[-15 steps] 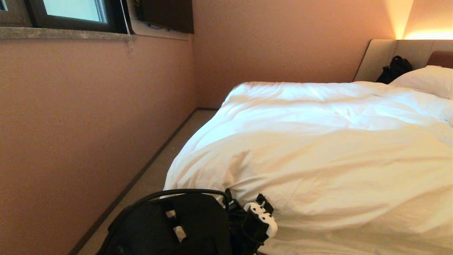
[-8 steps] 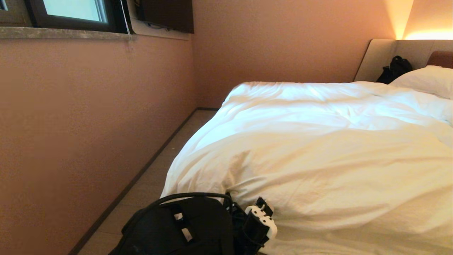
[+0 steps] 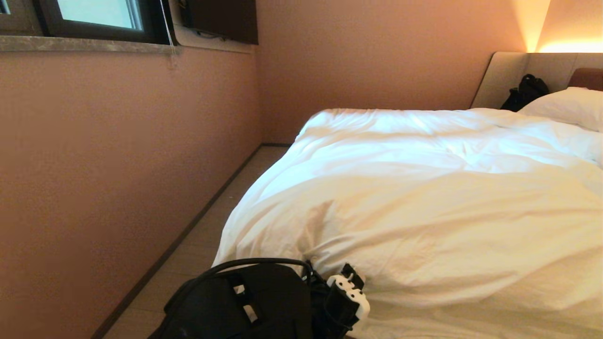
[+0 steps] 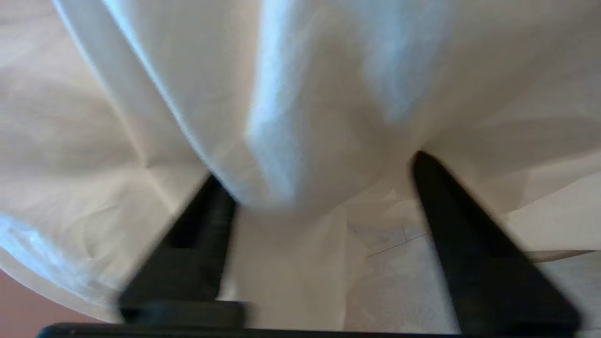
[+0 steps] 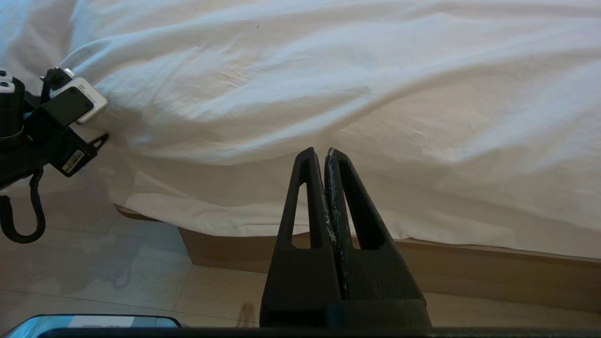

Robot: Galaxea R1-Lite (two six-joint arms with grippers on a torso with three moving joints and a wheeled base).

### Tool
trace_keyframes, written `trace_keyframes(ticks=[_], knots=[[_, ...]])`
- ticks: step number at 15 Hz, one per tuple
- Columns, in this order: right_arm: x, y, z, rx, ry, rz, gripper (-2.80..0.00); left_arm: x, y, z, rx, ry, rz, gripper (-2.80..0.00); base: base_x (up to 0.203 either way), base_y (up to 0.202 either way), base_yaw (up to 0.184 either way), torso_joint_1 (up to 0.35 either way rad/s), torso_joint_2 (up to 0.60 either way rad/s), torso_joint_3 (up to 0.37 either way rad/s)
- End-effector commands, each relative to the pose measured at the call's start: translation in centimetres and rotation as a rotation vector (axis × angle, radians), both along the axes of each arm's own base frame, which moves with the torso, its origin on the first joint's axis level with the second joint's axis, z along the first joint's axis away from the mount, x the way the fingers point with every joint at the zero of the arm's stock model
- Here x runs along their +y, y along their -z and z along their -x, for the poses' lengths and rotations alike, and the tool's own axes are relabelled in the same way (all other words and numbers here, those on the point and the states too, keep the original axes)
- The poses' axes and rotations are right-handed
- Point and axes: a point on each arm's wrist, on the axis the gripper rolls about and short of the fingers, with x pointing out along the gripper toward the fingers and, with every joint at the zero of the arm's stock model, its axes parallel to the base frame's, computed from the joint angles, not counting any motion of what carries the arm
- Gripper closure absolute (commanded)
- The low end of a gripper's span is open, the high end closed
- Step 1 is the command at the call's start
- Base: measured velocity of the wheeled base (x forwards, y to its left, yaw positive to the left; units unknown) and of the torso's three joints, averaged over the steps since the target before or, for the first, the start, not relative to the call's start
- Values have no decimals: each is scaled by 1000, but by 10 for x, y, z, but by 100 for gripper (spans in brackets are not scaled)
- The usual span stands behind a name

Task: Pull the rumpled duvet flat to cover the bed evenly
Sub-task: Flatten the corners of the folded blanket

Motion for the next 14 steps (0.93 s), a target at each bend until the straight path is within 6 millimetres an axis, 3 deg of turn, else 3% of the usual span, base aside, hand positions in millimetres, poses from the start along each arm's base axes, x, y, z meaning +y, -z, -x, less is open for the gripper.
trace_keyframes(ticks=[1,10,14], knots=[[0,0,0,1,-1,1,0,0,1,0,-3,-3,-2,0,0,0,0,0,0,0],[0,0,0,1,-1,1,0,1,0,2,-3,0,1,0,0,0,0,0,0,0],[0,0,0,1,-1,1,0,-8,-12,24,-8,44,36,0,0,0,0,0,0,0]])
